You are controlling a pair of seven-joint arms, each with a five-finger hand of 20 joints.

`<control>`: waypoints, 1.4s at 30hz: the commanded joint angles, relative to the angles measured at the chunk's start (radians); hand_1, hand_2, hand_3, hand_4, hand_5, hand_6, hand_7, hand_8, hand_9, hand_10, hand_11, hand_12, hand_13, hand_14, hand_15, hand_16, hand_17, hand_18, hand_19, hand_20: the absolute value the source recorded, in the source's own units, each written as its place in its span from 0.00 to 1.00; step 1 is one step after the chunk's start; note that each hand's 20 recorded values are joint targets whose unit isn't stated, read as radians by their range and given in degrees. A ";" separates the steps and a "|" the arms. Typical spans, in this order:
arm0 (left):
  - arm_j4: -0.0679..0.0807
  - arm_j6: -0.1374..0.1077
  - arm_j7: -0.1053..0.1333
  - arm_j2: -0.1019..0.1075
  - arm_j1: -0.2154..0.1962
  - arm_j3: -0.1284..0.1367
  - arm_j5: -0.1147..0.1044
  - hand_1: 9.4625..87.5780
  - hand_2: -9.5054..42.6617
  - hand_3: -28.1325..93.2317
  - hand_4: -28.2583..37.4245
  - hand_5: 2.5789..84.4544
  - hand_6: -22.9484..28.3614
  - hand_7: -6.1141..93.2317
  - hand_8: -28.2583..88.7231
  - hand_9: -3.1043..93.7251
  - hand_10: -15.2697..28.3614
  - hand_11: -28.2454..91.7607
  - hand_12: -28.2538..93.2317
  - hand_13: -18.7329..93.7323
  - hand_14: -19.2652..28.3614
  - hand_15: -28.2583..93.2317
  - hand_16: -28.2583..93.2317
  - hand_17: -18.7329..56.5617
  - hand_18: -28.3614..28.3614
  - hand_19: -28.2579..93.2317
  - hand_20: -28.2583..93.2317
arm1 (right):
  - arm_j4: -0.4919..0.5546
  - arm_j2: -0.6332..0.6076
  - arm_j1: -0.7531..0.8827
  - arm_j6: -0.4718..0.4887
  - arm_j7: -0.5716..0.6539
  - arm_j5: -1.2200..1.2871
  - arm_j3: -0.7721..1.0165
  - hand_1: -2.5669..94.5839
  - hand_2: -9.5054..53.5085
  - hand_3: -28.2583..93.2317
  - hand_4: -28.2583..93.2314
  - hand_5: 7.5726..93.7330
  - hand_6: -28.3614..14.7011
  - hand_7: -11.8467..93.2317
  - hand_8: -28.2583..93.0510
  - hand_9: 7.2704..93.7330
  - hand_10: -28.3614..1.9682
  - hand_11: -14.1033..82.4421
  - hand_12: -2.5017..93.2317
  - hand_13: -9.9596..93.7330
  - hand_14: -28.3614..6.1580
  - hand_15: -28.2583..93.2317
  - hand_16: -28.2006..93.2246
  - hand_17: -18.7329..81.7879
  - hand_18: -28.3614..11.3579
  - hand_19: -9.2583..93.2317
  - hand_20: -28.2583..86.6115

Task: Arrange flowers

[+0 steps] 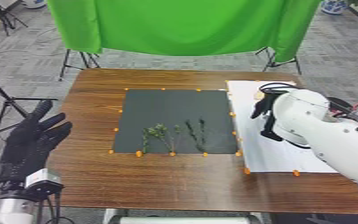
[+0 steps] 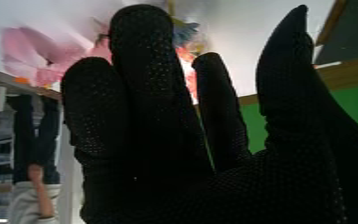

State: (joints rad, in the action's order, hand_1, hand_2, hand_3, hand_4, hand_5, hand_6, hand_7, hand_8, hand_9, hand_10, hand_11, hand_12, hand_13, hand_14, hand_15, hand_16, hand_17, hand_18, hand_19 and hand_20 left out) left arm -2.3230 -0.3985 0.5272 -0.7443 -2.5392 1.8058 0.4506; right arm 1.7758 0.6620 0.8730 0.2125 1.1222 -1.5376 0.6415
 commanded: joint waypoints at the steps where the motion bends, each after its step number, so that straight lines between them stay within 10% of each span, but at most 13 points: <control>1: 0.004 -0.001 0.018 0.026 -0.005 -0.010 -0.022 0.26 0.31 0.75 0.12 0.38 0.61 0.14 0.18 0.35 0.79 0.45 0.33 0.35 0.97 0.68 0.14 0.14 1.00 0.66 0.23 | -0.020 -0.013 -0.005 0.006 0.023 0.003 -0.009 0.41 0.13 0.84 0.04 0.53 0.59 0.22 0.15 0.74 0.25 0.32 0.18 0.87 0.47 0.66 0.33 0.81 0.48 1.00 0.15; 13: 0.008 0.003 0.023 0.035 -0.003 -0.012 -0.026 0.26 0.31 0.75 0.12 0.38 0.61 0.14 0.18 0.35 0.79 0.45 0.33 0.35 0.97 0.69 0.14 0.14 1.00 0.66 0.23 | -0.048 -0.014 0.021 -0.020 0.043 0.043 -0.017 0.45 0.11 0.84 0.04 0.58 0.58 0.24 0.15 0.75 0.27 0.32 0.18 0.87 0.47 0.66 0.33 0.81 0.49 1.00 0.15; 25: 0.014 0.030 -0.040 -0.010 0.035 -0.018 0.020 0.26 0.31 0.75 0.12 0.38 0.61 0.14 0.18 0.35 0.79 0.45 0.33 0.35 0.98 0.69 0.14 0.14 1.00 0.66 0.23 | -0.047 -0.032 0.046 -0.095 0.028 0.012 -0.052 0.56 0.05 0.82 0.02 0.67 0.53 0.29 0.23 0.76 0.42 0.32 0.17 0.89 0.53 0.63 0.33 0.82 0.54 1.00 0.09; 42: 0.006 0.013 0.003 0.001 -0.002 -0.004 0.005 0.26 0.31 0.75 0.13 0.38 0.61 0.14 0.18 0.34 0.79 0.45 0.33 0.35 0.98 0.69 0.14 0.14 1.00 0.66 0.23 | 0.007 -0.042 0.015 -0.234 -0.024 -0.095 -0.095 0.69 0.00 0.81 0.00 0.81 0.59 0.36 0.30 0.97 0.61 0.22 0.34 0.94 0.71 0.58 0.41 0.83 0.59 1.00 0.15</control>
State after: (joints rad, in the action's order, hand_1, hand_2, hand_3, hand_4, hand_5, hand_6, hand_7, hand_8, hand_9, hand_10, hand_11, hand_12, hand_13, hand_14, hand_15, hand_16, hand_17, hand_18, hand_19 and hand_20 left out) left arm -2.3109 -0.3854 0.5081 -0.7396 -2.5027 1.7829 0.4600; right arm 1.7328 0.6274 0.8925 -0.0095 1.1107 -1.5871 0.5300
